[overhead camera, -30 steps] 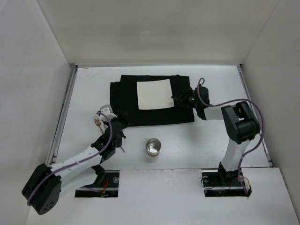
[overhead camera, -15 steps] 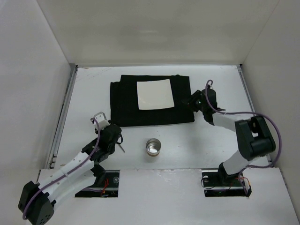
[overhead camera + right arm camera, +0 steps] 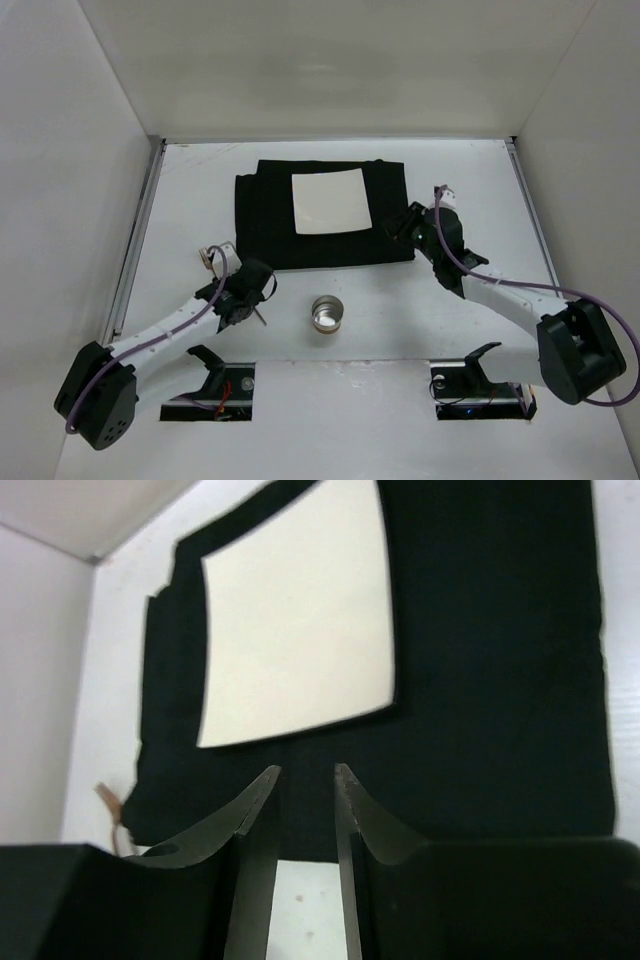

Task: Set the dinner table for one person

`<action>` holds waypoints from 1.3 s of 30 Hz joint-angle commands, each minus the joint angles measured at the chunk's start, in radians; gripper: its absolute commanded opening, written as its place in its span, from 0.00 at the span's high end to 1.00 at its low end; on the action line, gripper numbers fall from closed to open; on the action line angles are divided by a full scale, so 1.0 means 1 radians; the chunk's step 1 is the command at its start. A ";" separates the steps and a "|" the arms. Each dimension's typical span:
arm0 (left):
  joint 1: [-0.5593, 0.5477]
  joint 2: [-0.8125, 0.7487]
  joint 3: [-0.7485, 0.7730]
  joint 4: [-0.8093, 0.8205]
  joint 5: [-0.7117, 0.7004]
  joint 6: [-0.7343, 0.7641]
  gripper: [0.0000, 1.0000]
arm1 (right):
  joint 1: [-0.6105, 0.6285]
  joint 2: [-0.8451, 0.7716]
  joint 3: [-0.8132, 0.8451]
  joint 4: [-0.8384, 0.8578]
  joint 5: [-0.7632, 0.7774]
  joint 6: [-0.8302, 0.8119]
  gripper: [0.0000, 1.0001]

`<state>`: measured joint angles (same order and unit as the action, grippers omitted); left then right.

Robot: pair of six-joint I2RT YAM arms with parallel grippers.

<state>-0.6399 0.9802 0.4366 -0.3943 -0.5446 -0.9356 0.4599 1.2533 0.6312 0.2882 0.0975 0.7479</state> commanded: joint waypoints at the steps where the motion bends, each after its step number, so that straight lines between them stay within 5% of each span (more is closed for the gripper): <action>1: -0.005 0.023 0.045 -0.029 0.025 -0.023 0.68 | 0.001 -0.003 -0.019 0.020 0.016 -0.024 0.66; 15: 0.015 0.169 0.045 -0.006 0.046 -0.034 0.76 | -0.007 -0.028 -0.039 0.042 -0.025 -0.013 0.61; 20: 0.026 0.186 0.028 0.028 0.064 -0.017 0.92 | -0.034 -0.054 -0.051 0.035 -0.036 -0.007 0.61; 26: 0.050 0.059 0.036 -0.012 0.038 0.049 0.99 | -0.071 -0.068 -0.068 0.042 -0.051 0.011 0.60; 33: 0.001 -0.067 0.217 -0.123 -0.031 0.113 0.99 | -0.083 -0.043 -0.071 0.060 -0.071 0.030 0.60; 39: -0.051 0.176 0.456 0.153 0.018 0.311 0.98 | -0.117 -0.037 -0.102 0.083 -0.025 0.053 0.57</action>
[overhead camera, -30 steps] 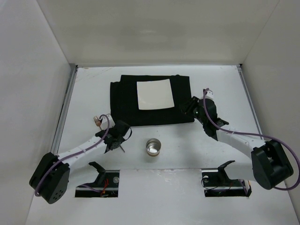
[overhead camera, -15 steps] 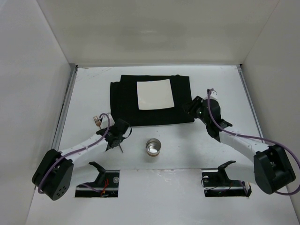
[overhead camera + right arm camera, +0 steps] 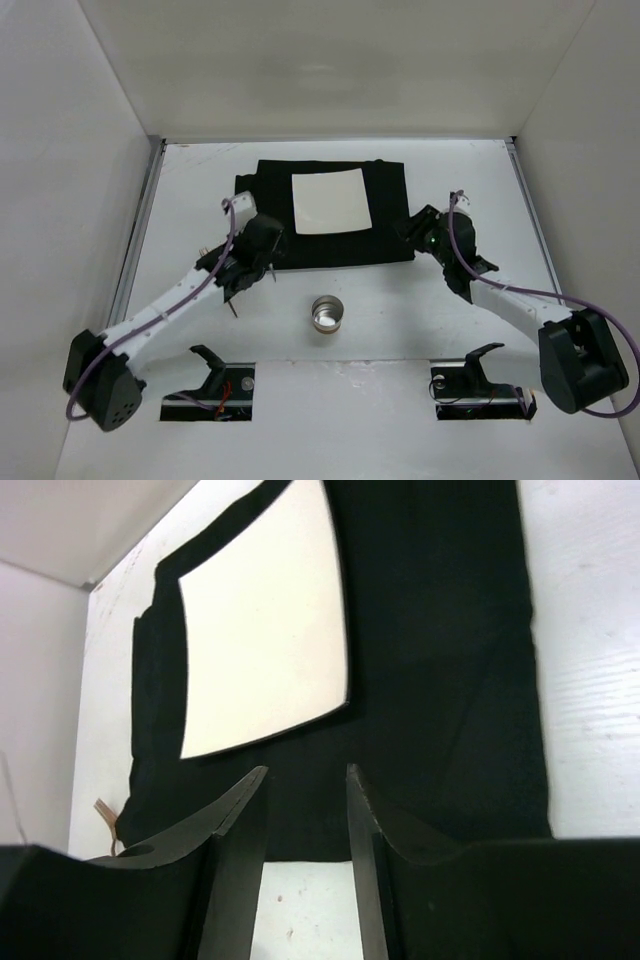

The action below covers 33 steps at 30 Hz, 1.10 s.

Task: Set the dinner table for one person

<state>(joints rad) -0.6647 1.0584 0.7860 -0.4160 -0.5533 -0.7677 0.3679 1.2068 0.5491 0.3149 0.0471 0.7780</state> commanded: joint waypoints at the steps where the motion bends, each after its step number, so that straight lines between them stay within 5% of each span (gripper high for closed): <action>1: -0.035 0.164 0.161 0.242 0.048 0.184 0.98 | -0.034 0.007 -0.028 0.058 0.034 0.029 0.56; 8: -0.098 0.607 0.603 0.376 0.161 0.312 0.97 | -0.086 -0.013 -0.060 0.046 0.108 0.055 0.55; 19: -0.149 1.090 1.085 0.324 0.237 0.249 0.97 | -0.126 -0.019 -0.083 0.044 0.122 0.081 0.54; 33: -0.169 1.292 1.201 0.312 0.240 0.137 0.96 | -0.143 -0.044 -0.100 0.052 0.114 0.096 0.54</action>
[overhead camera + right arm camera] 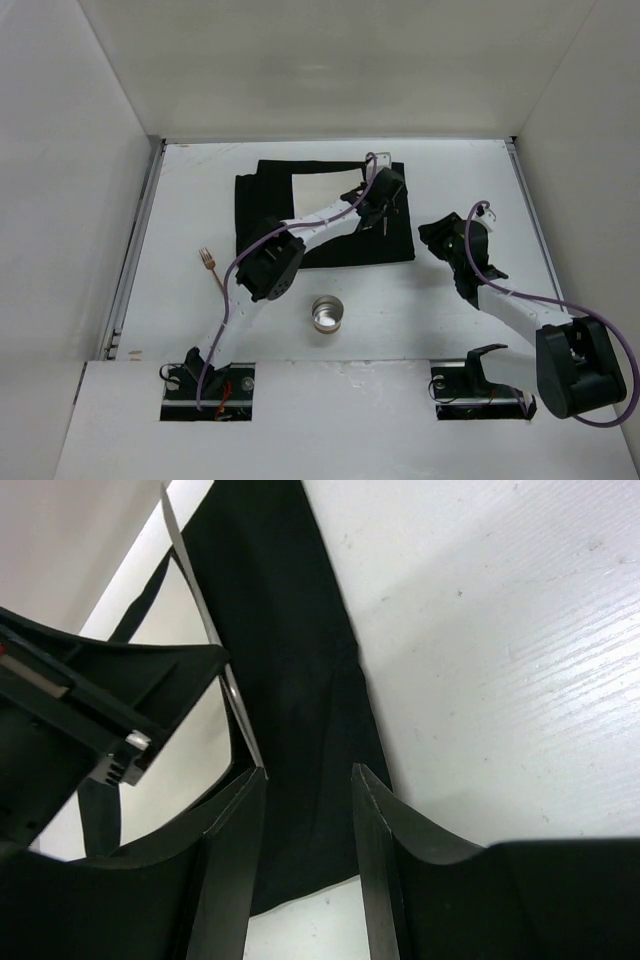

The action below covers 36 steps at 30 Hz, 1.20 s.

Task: Set the dinner table for one person

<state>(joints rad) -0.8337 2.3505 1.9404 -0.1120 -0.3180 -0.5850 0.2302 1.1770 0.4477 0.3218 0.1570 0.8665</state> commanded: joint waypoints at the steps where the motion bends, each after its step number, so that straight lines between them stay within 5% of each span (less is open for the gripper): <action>1: -0.001 0.006 0.042 0.017 0.004 -0.055 0.96 | -0.006 -0.014 0.006 0.045 0.000 0.006 0.54; 10: -0.009 0.050 0.029 0.029 0.017 -0.127 0.93 | -0.006 -0.014 0.006 0.043 0.006 0.003 0.55; 21: -0.006 -0.006 -0.007 0.060 -0.004 -0.118 0.72 | -0.010 -0.025 0.000 0.046 0.001 0.009 0.55; 28: -0.011 -0.219 -0.116 0.161 -0.007 -0.075 0.62 | -0.012 -0.034 -0.006 0.053 0.012 0.009 0.55; 36: 0.046 -0.655 -0.573 0.345 -0.093 -0.013 0.60 | 0.013 -0.010 -0.003 0.089 0.004 0.002 0.55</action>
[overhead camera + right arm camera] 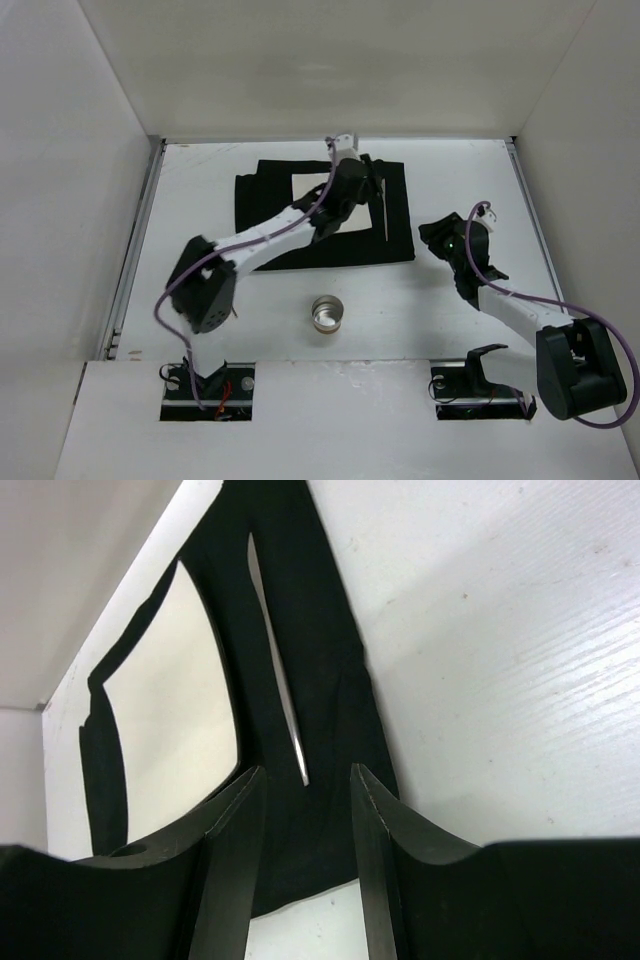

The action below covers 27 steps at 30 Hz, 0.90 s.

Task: Set the dinner table for one person

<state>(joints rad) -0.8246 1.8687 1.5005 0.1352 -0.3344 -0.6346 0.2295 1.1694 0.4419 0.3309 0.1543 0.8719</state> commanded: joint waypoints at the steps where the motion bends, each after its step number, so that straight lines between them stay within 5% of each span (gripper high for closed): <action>1: 0.051 -0.222 -0.194 0.095 -0.095 0.039 0.60 | 0.014 0.001 0.003 0.085 -0.002 -0.001 0.55; 8: 0.201 -0.704 -0.713 -0.130 -0.281 0.044 0.60 | 0.038 0.007 0.006 0.108 -0.022 -0.004 0.57; 14: 0.348 -0.989 -0.882 -0.515 -0.298 -0.034 0.62 | 0.070 0.036 0.024 0.111 -0.021 -0.021 0.58; 20: 0.469 -1.059 -0.979 -0.646 -0.232 -0.094 0.67 | 0.086 0.056 0.037 0.111 -0.033 -0.025 0.58; 27: 0.515 -0.933 -0.982 -0.595 -0.149 -0.083 0.68 | 0.096 0.070 0.046 0.109 -0.045 -0.030 0.57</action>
<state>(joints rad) -0.3187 0.8928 0.5163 -0.4610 -0.5312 -0.7120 0.3126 1.2385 0.4496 0.3775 0.1127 0.8623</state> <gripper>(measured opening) 0.319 0.425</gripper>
